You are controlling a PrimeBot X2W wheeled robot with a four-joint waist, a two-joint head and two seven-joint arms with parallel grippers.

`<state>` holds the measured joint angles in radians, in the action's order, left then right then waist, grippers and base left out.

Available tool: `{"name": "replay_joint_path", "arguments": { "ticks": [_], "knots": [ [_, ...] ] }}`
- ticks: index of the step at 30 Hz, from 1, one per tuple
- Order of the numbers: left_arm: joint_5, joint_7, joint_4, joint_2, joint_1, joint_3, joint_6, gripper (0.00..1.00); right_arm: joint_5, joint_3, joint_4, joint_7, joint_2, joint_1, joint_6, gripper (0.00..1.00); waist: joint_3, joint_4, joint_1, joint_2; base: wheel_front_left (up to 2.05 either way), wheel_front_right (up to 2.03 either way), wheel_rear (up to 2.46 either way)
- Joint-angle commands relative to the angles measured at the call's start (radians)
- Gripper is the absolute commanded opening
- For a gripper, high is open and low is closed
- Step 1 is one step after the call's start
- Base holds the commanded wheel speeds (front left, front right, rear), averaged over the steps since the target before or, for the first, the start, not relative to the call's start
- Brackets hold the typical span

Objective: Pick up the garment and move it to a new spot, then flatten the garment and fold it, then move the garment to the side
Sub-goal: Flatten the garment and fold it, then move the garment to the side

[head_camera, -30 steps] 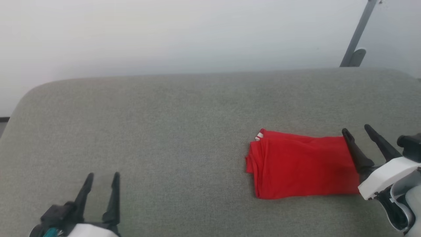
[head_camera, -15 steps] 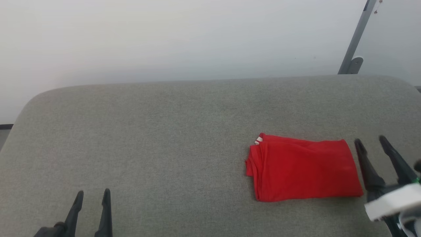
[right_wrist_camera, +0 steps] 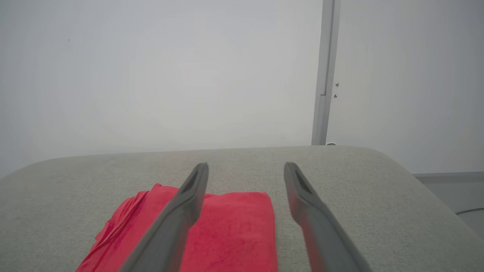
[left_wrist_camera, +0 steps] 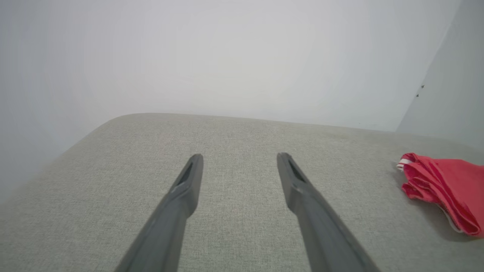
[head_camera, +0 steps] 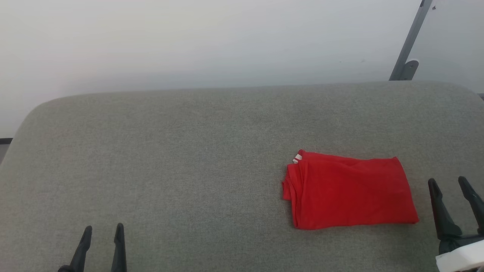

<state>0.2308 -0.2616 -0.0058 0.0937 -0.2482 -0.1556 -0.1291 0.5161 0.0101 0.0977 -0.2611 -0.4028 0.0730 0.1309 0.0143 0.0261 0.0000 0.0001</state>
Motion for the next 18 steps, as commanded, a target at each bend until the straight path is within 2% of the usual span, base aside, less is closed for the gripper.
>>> {"name": "replay_joint_path", "arguments": {
  "ticks": [1,18],
  "knots": [
    [-0.007,-0.004,-0.006,0.000,-0.010,-0.002,-0.002,1.00,-0.008,0.002,-0.008,-0.005,0.007,0.006,-0.001,1.00,-0.003,-0.002,0.0000,-0.0001,0.00,0.00,0.00],
    [-0.012,-0.004,0.010,-0.011,0.023,0.019,-0.002,1.00,-0.005,0.005,-0.011,0.025,-0.001,-0.027,-0.001,1.00,-0.008,-0.019,0.0000,-0.0001,0.00,0.00,0.00]
  ]
}}
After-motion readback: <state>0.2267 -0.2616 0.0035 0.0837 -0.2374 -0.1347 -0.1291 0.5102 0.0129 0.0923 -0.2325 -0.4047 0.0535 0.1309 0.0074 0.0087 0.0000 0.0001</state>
